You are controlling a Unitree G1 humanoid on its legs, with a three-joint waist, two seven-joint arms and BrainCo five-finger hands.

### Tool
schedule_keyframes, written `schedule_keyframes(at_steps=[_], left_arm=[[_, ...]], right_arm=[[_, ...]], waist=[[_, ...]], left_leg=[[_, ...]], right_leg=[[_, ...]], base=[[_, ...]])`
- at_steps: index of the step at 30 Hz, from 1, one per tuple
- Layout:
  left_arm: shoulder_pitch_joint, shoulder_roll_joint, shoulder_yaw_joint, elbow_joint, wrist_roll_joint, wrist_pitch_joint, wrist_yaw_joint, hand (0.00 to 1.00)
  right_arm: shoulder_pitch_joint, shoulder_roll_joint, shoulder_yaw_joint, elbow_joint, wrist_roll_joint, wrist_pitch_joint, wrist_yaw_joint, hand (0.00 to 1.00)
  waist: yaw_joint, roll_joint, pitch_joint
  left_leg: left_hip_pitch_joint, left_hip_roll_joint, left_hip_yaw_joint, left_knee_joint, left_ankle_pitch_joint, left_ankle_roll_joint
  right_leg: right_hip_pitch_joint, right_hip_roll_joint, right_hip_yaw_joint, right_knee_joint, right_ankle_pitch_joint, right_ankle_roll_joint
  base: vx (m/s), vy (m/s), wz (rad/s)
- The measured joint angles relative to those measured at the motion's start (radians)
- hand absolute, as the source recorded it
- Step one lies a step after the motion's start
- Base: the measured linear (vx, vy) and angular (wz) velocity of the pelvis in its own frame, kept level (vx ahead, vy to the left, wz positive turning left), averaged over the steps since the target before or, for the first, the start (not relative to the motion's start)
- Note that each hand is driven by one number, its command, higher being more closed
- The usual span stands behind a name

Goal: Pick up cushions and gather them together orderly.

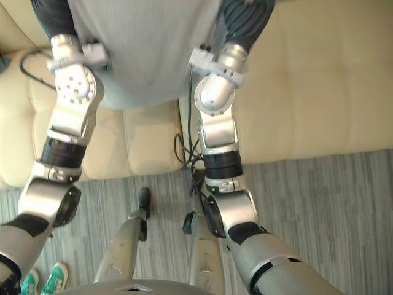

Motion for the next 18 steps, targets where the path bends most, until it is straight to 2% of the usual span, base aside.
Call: schedule_keyframes(at_steps=[4, 6, 7, 8, 9, 12, 18], left_arm=[[-0.119, 0.003, 0.019, 0.069, 0.003, 0.014, 0.0, 1.0], [-0.157, 0.002, 0.043, 0.105, 0.02, 0.028, 0.002, 1.0], [-0.165, 0.001, 0.044, 0.107, 0.02, 0.032, 0.004, 0.0], [-0.178, 0.001, 0.046, 0.108, 0.021, 0.035, 0.006, 0.0], [-0.186, 0.0, 0.048, 0.109, 0.021, 0.035, 0.007, 0.0], [-0.22, -0.003, 0.091, 0.137, 0.027, 0.047, 0.023, 0.0], [-0.224, -0.06, 0.159, 0.207, 0.026, 0.071, 0.02, 0.0]], right_arm=[[-0.127, 0.001, -0.031, 0.065, -0.006, 0.007, -0.057, 1.0], [-0.17, 0.002, -0.031, 0.066, -0.006, 0.012, -0.078, 1.0], [-0.182, 0.002, -0.033, 0.066, -0.006, 0.013, -0.083, 1.0], [-0.205, 0.001, -0.038, 0.066, -0.006, 0.013, -0.097, 1.0], [-0.22, 0.001, -0.04, 0.066, -0.006, 0.013, -0.103, 0.0], [-0.281, 0.0, -0.042, 0.066, -0.005, 0.013, -0.124, 0.0], [-0.329, -0.009, -0.07, 0.112, 0.007, 0.034, -0.142, 0.0]], waist=[[0.002, 0.0, 0.002], [0.001, 0.001, 0.024], [0.001, 0.001, 0.024], [0.001, 0.001, 0.024], [0.002, 0.0, 0.024], [0.003, 0.0, 0.024], [0.002, 0.001, 0.024]], left_leg=[[-0.086, -0.003, 0.013, 0.001, 0.003, 0.001], [-0.105, -0.001, 0.025, 0.001, 0.003, 0.001], [-0.114, -0.001, 0.025, 0.001, 0.003, 0.001], [-0.132, -0.001, 0.026, 0.001, 0.003, 0.001], [-0.144, -0.001, 0.026, 0.001, 0.003, 0.001], [-0.212, 0.0, 0.026, 0.0, 0.008, -0.003], [-0.298, 0.015, 0.052, 0.001, 0.021, -0.012]], right_leg=[[-0.091, -0.004, 0.015, 0.0, 0.009, -0.006], [-0.11, -0.004, 0.02, 0.0, 0.009, -0.007], [-0.119, -0.004, 0.02, 0.0, 0.009, -0.007], [-0.138, -0.004, 0.02, 0.0, 0.01, -0.007], [-0.149, -0.004, 0.02, 0.0, 0.01, -0.006], [-0.215, -0.005, 0.02, 0.001, 0.012, -0.007], [-0.306, -0.004, 0.025, 0.033, 0.011, -0.007]], base=[[-0.04, 0.069, 0.03], [-0.05, 0.065, -0.02], [-0.05, 0.063, 0.04], [-0.03, 0.035, 0.07], [-0.04, 0.04, 0.11], [-0.04, 0.028, 0.1], [-0.04, 0.033, 0.08]])
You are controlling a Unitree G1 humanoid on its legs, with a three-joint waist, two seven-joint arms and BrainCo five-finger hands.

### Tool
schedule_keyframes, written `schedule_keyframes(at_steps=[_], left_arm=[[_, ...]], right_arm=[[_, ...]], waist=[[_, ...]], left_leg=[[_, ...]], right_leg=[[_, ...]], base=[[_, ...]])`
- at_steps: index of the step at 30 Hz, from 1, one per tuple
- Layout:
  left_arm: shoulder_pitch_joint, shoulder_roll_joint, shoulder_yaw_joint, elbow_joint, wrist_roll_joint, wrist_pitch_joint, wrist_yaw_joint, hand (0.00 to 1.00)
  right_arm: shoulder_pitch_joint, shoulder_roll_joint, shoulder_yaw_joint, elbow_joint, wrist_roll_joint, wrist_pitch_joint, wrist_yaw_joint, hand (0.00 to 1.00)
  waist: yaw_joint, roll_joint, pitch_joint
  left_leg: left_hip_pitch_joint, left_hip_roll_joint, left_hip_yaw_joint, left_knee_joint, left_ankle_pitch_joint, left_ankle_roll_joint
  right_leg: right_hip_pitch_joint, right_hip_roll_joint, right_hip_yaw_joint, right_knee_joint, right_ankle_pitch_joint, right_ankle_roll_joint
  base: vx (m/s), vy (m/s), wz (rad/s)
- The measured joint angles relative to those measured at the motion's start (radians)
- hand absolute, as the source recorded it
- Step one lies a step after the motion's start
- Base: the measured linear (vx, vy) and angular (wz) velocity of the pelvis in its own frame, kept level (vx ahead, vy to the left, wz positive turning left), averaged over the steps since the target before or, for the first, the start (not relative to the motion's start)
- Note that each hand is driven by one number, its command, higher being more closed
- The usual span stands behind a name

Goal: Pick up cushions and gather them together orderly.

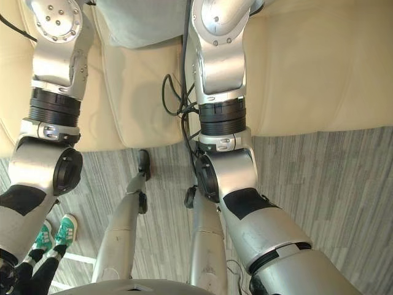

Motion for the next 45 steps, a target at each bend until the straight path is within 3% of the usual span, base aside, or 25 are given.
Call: schedule_keyframes(at_steps=[8, 11, 18, 20, 22, 24, 25, 27, 29, 30, 33, 35, 41, 45], left_arm=[[0.014, 0.029, 0.041, -0.008, -0.009, 0.004, -0.017, 0.0], [0.045, 0.068, 0.078, -0.008, -0.01, 0.004, -0.031, 0.0], [0.183, 0.218, 0.191, -0.065, -0.137, -0.005, -0.102, 0.0], [0.325, 0.248, 0.271, -0.129, -0.212, -0.016, -0.132, 0.0], [0.466, 0.266, 0.333, -0.19, -0.26, -0.033, -0.151, 0.0], [0.594, 0.253, 0.368, -0.251, -0.291, -0.052, -0.165, 0.0], [0.73, 0.205, 0.386, -0.313, -0.307, -0.061, -0.188, 0.0], [0.904, 0.113, 0.388, -0.39, -0.316, -0.079, -0.217, 0.0], [1.091, 0.007, 0.384, -0.456, -0.319, -0.106, -0.248, 0.0], [1.186, -0.05, 0.377, -0.458, -0.324, -0.113, -0.27, 0.0], [1.377, -0.17, 0.325, -0.445, -0.343, -0.113, -0.331, 0.0], [1.447, -0.214, 0.302, -0.396, -0.349, -0.109, -0.372, 0.0], [1.542, -0.246, 0.256, -0.149, -0.353, -0.071, -0.471, 0.0], [1.554, -0.233, 0.267, 0.11, -0.247, -0.031, -0.517, 0.0]], right_arm=[[-0.004, -0.069, -0.01, -0.007, 0.003, 0.008, 0.006, 0.0], [-0.004, -0.125, -0.034, 0.008, 0.051, 0.008, 0.032, 0.0], [0.084, -0.302, -0.068, 0.031, 0.204, 0.006, 0.105, 0.0], [0.189, -0.362, -0.077, -0.014, 0.243, 0.005, 0.14, 0.0], [0.284, -0.396, -0.075, -0.059, 0.26, 0.004, 0.178, 0.0], [0.392, -0.414, -0.076, -0.114, 0.278, 0.004, 0.21, 0.0], [0.525, -0.426, -0.078, -0.166, 0.287, 0.003, 0.25, 0.0], [0.706, -0.418, -0.08, -0.238, 0.292, 0.0, 0.296, 0.0], [0.921, -0.386, -0.083, -0.351, 0.289, -0.036, 0.346, 0.0], [1.027, -0.333, -0.083, -0.389, 0.278, -0.055, 0.377, 0.0], [1.25, -0.195, -0.065, -0.396, 0.267, -0.055, 0.46, 0.0], [1.346, -0.122, -0.046, -0.344, 0.228, -0.053, 0.498, 0.0], [1.54, -0.019, 0.004, -0.081, 0.17, -0.037, 0.6, 0.0], [1.567, 0.016, 0.0, 0.182, 0.108, 0.004, 0.65, 0.0]], waist=[[-0.003, 0.001, 0.001], [-0.007, 0.0, 0.001], [-0.018, 0.0, 0.001], [-0.025, 0.0, 0.0], [-0.025, 0.0, 0.0], [-0.028, 0.0, 0.0], [-0.026, 0.0, 0.0], [-0.027, 0.0, 0.0], [-0.033, -0.001, -0.002], [-0.034, -0.002, -0.003], [-0.023, -0.001, -0.003], [-0.02, -0.002, -0.008], [-0.016, -0.005, -0.118], [-0.016, -0.013, -0.204]], left_leg=[[-0.036, 0.005, 0.008, -0.022, 0.019, 0.004], [-0.031, 0.008, 0.009, -0.032, 0.025, -0.002], [0.01, 0.013, 0.023, -0.032, 0.029, 0.004], [0.035, 0.017, 0.022, -0.028, 0.028, 0.003], [0.053, 0.031, 0.023, -0.019, 0.023, -0.003], [0.08, 0.038, 0.024, -0.016, 0.018, -0.001], [0.125, 0.045, 0.026, -0.013, 0.005, 0.001], [0.193, 0.051, 0.028, 0.004, -0.018, 0.007], [0.263, 0.049, 0.028, 0.008, -0.036, 0.014], [0.3, 0.05, 0.029, 0.008, -0.043, 0.017], [0.392, 0.054, 0.032, 0.0, -0.052, 0.016], [0.463, 0.06, 0.032, 0.002, -0.064, 0.016], [0.67, 0.069, 0.044, 0.0, -0.108, 0.03], [0.756, 0.071, 0.082, -0.01, -0.138, 0.037]], right_leg=[[-0.059, -0.003, 0.004, 0.039, -0.003, 0.004], [-0.061, -0.002, 0.005, 0.047, -0.003, 0.004], [-0.043, -0.004, 0.017, 0.094, -0.018, 0.004], [-0.004, -0.006, 0.024, 0.093, -0.076, 0.018], [0.018, 0.008, 0.024, 0.092, -0.079, 0.016], [0.046, 0.016, 0.023, 0.092, -0.083, 0.016], [0.093, 0.021, 0.024, 0.093, -0.086, 0.019], [0.163, 0.026, 0.023, 0.097, -0.102, 0.022], [0.228, 0.025, 0.02, 0.116, -0.137, 0.029], [0.264, 0.025, 0.018, 0.119, -0.149, 0.029], [0.349, 0.032, 0.017, 0.121, -0.173, 0.034], [0.416, 0.039, 0.01, 0.129, -0.187, 0.034], [0.605, 0.043, 0.007, 0.157, -0.253, 0.05], [0.704, 0.045, 0.009, 0.094, -0.242, 0.06]], base=[[-0.02, 0.03, 0.03], [-0.01, 0.011, 0.0], [-0.02, 0.027, -0.02], [-0.01, -0.005, 0.18], [-0.01, -0.027, -0.09], [-0.01, -0.013, -0.14], [0.0, 0.018, -0.21], [0.01, 0.025, -0.19], [0.04, 0.021, -0.07], [0.04, 0.009, -0.04], [0.07, -0.015, -0.09], [0.08, -0.022, -0.09], [0.06, 0.033, -0.07], [-0.01, 0.062, -0.28]])
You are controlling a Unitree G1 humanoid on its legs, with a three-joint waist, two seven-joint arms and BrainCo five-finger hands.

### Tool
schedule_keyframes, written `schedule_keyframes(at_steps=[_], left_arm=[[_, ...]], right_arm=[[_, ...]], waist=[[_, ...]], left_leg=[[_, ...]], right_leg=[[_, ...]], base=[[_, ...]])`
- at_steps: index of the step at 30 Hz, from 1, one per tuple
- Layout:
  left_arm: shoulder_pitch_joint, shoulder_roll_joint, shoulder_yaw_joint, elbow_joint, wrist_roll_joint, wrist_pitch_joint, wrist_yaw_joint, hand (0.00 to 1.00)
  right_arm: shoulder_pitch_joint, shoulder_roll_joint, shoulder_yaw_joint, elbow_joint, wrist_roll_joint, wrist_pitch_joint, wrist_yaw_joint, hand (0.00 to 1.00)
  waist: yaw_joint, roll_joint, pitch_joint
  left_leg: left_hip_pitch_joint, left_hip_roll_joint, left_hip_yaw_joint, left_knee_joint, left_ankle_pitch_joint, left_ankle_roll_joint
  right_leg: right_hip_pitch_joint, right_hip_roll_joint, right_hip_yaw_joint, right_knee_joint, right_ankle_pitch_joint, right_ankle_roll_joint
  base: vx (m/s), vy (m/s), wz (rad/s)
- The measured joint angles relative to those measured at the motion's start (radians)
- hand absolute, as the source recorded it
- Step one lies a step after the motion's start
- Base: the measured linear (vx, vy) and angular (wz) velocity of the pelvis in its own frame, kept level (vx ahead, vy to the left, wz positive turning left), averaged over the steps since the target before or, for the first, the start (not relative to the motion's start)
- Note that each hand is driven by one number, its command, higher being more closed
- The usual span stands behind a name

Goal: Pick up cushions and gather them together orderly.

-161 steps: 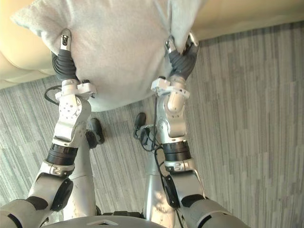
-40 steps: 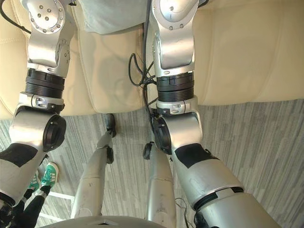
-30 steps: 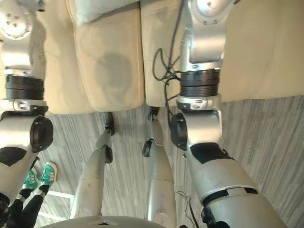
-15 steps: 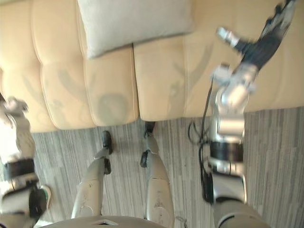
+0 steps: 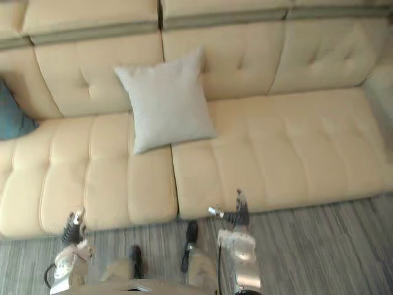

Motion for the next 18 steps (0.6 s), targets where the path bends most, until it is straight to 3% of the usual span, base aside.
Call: schedule_keyframes(at_steps=[1, 6, 12, 15, 16, 17, 18], left_arm=[[0.001, 0.004, 0.004, 0.097, 0.056, 0.013, -0.015, 0.0], [-0.001, 0.011, 0.003, 0.255, 0.156, 0.04, -0.029, 0.0], [-0.01, 0.047, 0.002, 0.315, 0.203, 0.055, -0.029, 0.0], [-0.029, 0.063, 0.0, 0.318, 0.204, 0.059, -0.03, 0.0], [-0.031, 0.073, 0.001, 0.312, 0.211, 0.062, -0.03, 0.0], [-0.036, 0.068, 0.001, 0.311, 0.215, 0.063, -0.029, 0.0], [-0.056, 0.07, -0.006, 0.307, 0.219, 0.065, -0.029, 0.0]], right_arm=[[-0.012, 0.005, -0.008, 0.123, -0.031, 0.014, 0.017, 0.0], [-0.038, -0.004, -0.084, 0.361, -0.069, 0.06, 0.033, 0.0], [-0.052, -0.008, -0.117, 0.445, -0.073, 0.08, 0.035, 0.0], [-0.087, -0.008, -0.104, 0.443, -0.072, 0.085, 0.034, 0.0], [-0.108, -0.008, -0.08, 0.444, -0.07, 0.085, 0.034, 0.0], [-0.123, -0.013, -0.075, 0.443, -0.07, 0.087, 0.035, 0.0], [-0.146, -0.013, -0.077, 0.445, -0.067, 0.092, 0.034, 0.0]], waist=[[0.001, -0.006, -0.023], [0.002, -0.017, -0.045], [-0.003, -0.019, -0.048], [-0.008, -0.034, -0.015], [0.011, -0.038, -0.017], [0.013, -0.017, -0.013], [0.016, -0.017, 0.004]], left_leg=[[0.036, -0.002, 0.021, -0.018, -0.008, -0.008], [0.111, -0.015, 0.056, -0.037, -0.021, -0.013], [0.182, -0.021, 0.09, -0.022, -0.047, -0.007], [0.169, -0.03, 0.125, 0.059, -0.078, 0.019], [0.144, -0.041, 0.118, 0.052, -0.058, 0.069], [0.131, -0.02, 0.124, 0.044, -0.056, 0.058], [0.12, -0.014, 0.12, 0.044, -0.042, 0.053]], right_leg=[[0.044, 0.009, 0.017, -0.058, 0.024, 0.005], [0.109, 0.017, 0.075, -0.133, 0.078, 0.014], [0.149, 0.033, 0.154, -0.126, 0.094, 0.028], [0.124, 0.033, 0.187, -0.08, 0.11, 0.032], [0.109, 0.02, 0.209, -0.109, 0.113, 0.082], [0.079, 0.011, 0.187, -0.057, 0.081, 0.072], [-0.03, -0.028, 0.091, 0.348, -0.113, 0.005]], base=[[0.01, 0.073, -0.48], [0.02, 0.058, -0.32], [0.01, 0.06, -0.38], [-0.1, 0.05, -0.42], [-0.15, 0.024, -0.4], [-0.19, 0.099, -0.28], [-0.13, 0.076, 0.21]])
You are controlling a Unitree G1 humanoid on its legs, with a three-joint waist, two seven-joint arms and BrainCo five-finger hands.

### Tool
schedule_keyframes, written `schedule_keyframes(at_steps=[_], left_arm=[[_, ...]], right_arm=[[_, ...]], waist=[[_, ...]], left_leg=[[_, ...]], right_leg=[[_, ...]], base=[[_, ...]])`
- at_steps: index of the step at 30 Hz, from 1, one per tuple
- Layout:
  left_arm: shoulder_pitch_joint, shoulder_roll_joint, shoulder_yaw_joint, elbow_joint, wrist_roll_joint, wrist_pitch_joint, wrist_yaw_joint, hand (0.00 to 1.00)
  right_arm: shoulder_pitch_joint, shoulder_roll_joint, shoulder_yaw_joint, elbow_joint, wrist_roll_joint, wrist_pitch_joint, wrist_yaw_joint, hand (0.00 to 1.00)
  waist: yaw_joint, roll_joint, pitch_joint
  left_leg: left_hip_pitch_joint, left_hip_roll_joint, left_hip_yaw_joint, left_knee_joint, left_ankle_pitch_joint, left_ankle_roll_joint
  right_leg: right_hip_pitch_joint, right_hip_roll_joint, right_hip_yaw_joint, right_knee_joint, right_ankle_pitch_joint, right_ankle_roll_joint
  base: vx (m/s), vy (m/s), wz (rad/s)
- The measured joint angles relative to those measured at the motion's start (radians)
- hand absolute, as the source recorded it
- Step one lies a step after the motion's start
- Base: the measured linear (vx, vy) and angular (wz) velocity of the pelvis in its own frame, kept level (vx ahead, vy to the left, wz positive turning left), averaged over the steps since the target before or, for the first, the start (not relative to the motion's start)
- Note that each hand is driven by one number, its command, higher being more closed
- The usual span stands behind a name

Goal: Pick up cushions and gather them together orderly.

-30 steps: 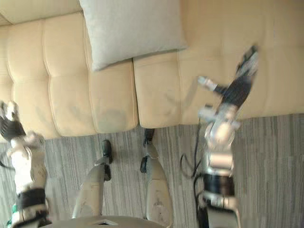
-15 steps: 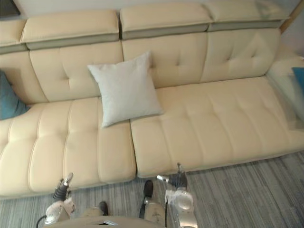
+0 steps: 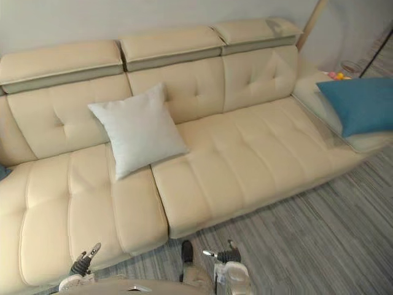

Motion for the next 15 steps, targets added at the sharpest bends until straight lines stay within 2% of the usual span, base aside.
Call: schedule_keyframes(at_steps=[1, 2, 3, 4, 5, 6, 7, 8, 9, 10, 14, 15], left_arm=[[0.004, 0.008, -0.004, -0.003, 0.0, 0.001, 0.0, 0.0], [0.015, 0.01, -0.002, -0.01, 0.0, 0.002, 0.001, 0.0], [0.023, 0.016, -0.002, -0.013, 0.0, 0.003, 0.003, 0.0], [0.031, 0.022, -0.001, -0.013, -0.001, 0.005, 0.005, 0.0], [0.027, 0.027, -0.001, -0.01, -0.001, 0.007, 0.008, 0.0], [0.025, 0.011, -0.002, -0.01, -0.004, 0.012, 0.011, 0.0], [0.013, -0.001, -0.006, -0.012, -0.011, 0.011, 0.017, 0.0], [0.013, -0.007, -0.016, -0.007, -0.021, 0.012, 0.02, 0.0], [0.006, -0.019, -0.042, 0.002, -0.031, 0.012, 0.021, 0.0], [-0.019, -0.023, -0.085, 0.01, -0.043, 0.012, 0.021, 0.0], [-0.021, -0.019, -0.113, 0.011, -0.056, 0.008, 0.021, 0.0], [-0.023, -0.018, -0.118, 0.012, -0.057, 0.007, 0.02, 0.0]], right_arm=[[0.005, 0.007, -0.001, 0.007, 0.003, 0.0, -0.001, 0.0], [0.005, 0.01, 0.001, 0.023, 0.004, 0.0, 0.0, 0.0], [0.006, 0.012, 0.003, 0.04, 0.004, 0.0, 0.001, 0.0], [-0.007, 0.01, 0.003, 0.062, 0.004, -0.001, 0.0, 0.0], [-0.017, 0.006, 0.003, 0.072, 0.004, 0.001, -0.001, 0.0], [-0.038, 0.002, 0.004, 0.067, 0.004, -0.001, -0.003, 0.0], [-0.083, -0.01, 0.004, 0.067, 0.005, -0.004, -0.007, 0.0], [-0.095, -0.019, 0.005, 0.067, 0.006, -0.003, -0.008, 0.0], [-0.1, -0.036, 0.003, 0.069, 0.008, -0.003, -0.008, 0.0], [-0.1, -0.055, 0.001, 0.073, 0.014, 0.001, -0.011, 0.0], [-0.097, -0.037, 0.001, 0.079, 0.015, 0.003, -0.01, 0.0], [-0.094, -0.034, -0.007, 0.08, 0.014, 0.003, -0.009, 0.0]], waist=[[-0.001, 0.011, 0.007], [0.0, 0.003, 0.003], [0.001, -0.013, -0.007], [0.005, -0.035, -0.02], [0.012, -0.046, -0.029], [0.027, -0.016, -0.028], [0.037, 0.008, -0.011], [0.035, 0.019, -0.005], [0.03, 0.059, 0.0], [0.027, 0.073, 0.022], [0.025, 0.063, 0.025], [0.019, 0.038, 0.029]], left_leg=[[0.01, -0.002, -0.018, 0.0, 0.012, 0.001], [0.016, -0.006, -0.032, 0.001, 0.018, 0.001], [0.011, -0.021, -0.05, 0.006, 0.024, -0.001], [-0.017, -0.037, -0.069, 0.036, 0.029, -0.006], [-0.049, -0.033, -0.072, 0.066, 0.036, -0.015], [-0.109, -0.008, -0.073, 0.117, 0.054, -0.013], [-0.188, 0.012, -0.093, 0.155, 0.078, -0.018], [-0.194, 0.013, -0.122, 0.122, 0.082, -0.026], [-0.18, 0.026, -0.155, 0.073, 0.082, -0.042], [-0.166, 0.031, -0.161, 0.017, 0.128, -0.057], [-0.118, 0.026, -0.135, -0.128, 0.241, -0.06], [-0.131, 0.018, -0.15, -0.136, 0.245, -0.054]], right_leg=[[-0.017, -0.045, -0.028, 0.274, -0.114, 0.014], [0.009, -0.07, -0.028, 0.378, -0.149, 0.025], [0.064, -0.105, -0.02, 0.425, -0.175, 0.052], [0.122, -0.125, 0.007, 0.347, -0.231, 0.112], [0.141, -0.101, 0.005, 0.276, -0.25, 0.104], [0.172, -0.066, 0.003, 0.146, -0.25, 0.094], [0.232, -0.029, -0.009, -0.042, -0.229, 0.062], [0.242, -0.016, -0.025, -0.09, -0.22, 0.059], [0.246, 0.009, -0.044, -0.124, -0.198, 0.056], [0.256, 0.016, -0.058, -0.153, -0.165, 0.053], [0.266, 0.02, -0.078, -0.225, -0.112, 0.041], [0.244, 0.011, -0.087, -0.243, -0.103, 0.035]], base=[[-0.07, 0.071, 0.46], [-0.02, -0.063, 0.61], [-0.02, -0.148, 0.54], [-0.04, -0.167, 0.38], [-0.07, -0.178, 0.04], [-0.12, -0.168, -0.32], [-0.21, -0.196, -0.3], [-0.19, -0.144, -0.06], [-0.19, -0.097, 0.33], [-0.19, -0.049, 0.3], [-0.2, -0.041, 0.02], [-0.19, 0.004, 0.1]])
